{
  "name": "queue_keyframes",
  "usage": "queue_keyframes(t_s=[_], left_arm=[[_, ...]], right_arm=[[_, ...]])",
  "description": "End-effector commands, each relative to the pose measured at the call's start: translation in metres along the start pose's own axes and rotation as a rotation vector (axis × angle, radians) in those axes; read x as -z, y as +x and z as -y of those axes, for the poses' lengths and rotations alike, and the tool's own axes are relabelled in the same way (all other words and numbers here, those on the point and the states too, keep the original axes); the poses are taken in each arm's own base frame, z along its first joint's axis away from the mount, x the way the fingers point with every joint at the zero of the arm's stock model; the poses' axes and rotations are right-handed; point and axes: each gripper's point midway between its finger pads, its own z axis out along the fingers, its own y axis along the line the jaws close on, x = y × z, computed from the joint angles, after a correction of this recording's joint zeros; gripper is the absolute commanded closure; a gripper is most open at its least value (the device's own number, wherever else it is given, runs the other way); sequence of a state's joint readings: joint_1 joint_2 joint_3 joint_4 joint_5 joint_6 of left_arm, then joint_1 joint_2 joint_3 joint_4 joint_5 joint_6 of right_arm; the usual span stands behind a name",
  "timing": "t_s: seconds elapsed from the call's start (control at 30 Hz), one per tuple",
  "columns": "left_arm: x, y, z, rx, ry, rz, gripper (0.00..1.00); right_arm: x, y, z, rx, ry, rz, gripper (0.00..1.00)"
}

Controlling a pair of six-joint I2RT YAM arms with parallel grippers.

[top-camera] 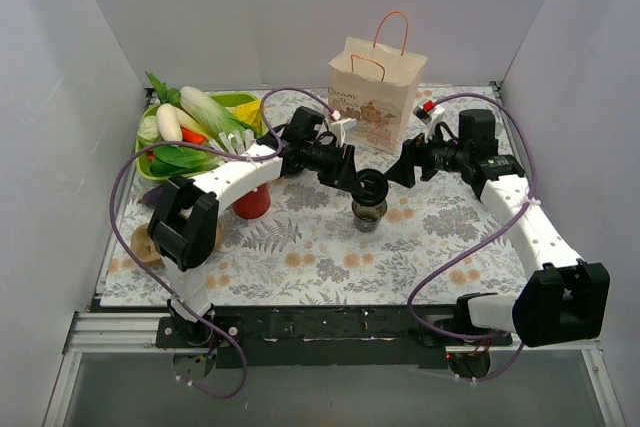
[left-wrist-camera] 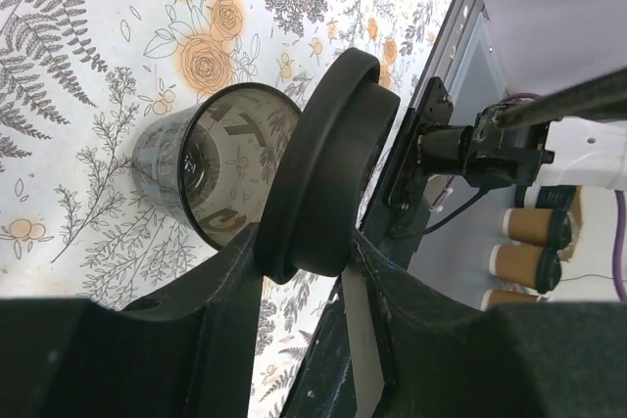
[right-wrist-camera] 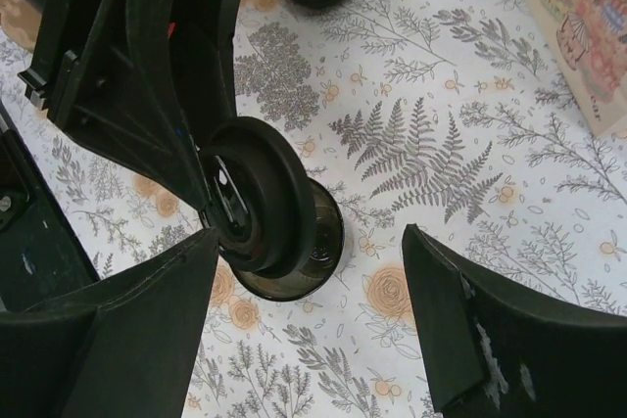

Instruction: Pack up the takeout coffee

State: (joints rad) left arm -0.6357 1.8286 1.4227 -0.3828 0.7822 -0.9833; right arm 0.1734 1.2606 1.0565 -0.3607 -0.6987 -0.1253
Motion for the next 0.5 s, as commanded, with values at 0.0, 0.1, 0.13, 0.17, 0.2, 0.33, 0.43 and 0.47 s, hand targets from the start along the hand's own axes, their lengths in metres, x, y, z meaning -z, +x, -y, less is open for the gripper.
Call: queue_keyframes(t_s=[0.0, 0.1, 0.13, 0.17, 0.2, 0.33, 0.43, 0.47], left_arm=[[-0.001, -0.002, 0.003, 0.091, 0.034, -0.038, 0.97], [-0.003, 0.001, -0.003, 0.119, 0.013, -0.056, 0.97], [-0.002, 0.002, -0.005, 0.127, 0.003, -0.06, 0.96], [-0.001, 0.004, -0.006, 0.143, 0.0, -0.068, 0.96], [-0.001, 0.006, -0.008, 0.15, -0.002, -0.076, 0.95], [0.002, 0.011, -0.013, 0.183, 0.0, -0.084, 0.92], [0.001, 0.013, -0.012, 0.184, 0.019, -0.091, 0.87], [0.0, 0.013, -0.011, 0.184, 0.028, -0.093, 0.86]], right_arm=[[-0.004, -0.002, 0.001, -0.016, -0.005, 0.017, 0.17], [-0.004, 0.0, 0.003, -0.025, 0.006, 0.009, 0.17], [-0.004, 0.002, 0.002, -0.029, 0.004, 0.003, 0.17], [-0.004, 0.004, 0.003, -0.029, 0.006, -0.004, 0.17], [-0.004, 0.007, 0.003, -0.03, 0.004, -0.008, 0.17], [-0.004, 0.019, 0.002, -0.045, -0.005, -0.038, 0.17], [-0.005, 0.024, 0.002, -0.058, -0.016, -0.051, 0.17], [-0.006, 0.025, 0.001, -0.061, -0.019, -0.054, 0.17]])
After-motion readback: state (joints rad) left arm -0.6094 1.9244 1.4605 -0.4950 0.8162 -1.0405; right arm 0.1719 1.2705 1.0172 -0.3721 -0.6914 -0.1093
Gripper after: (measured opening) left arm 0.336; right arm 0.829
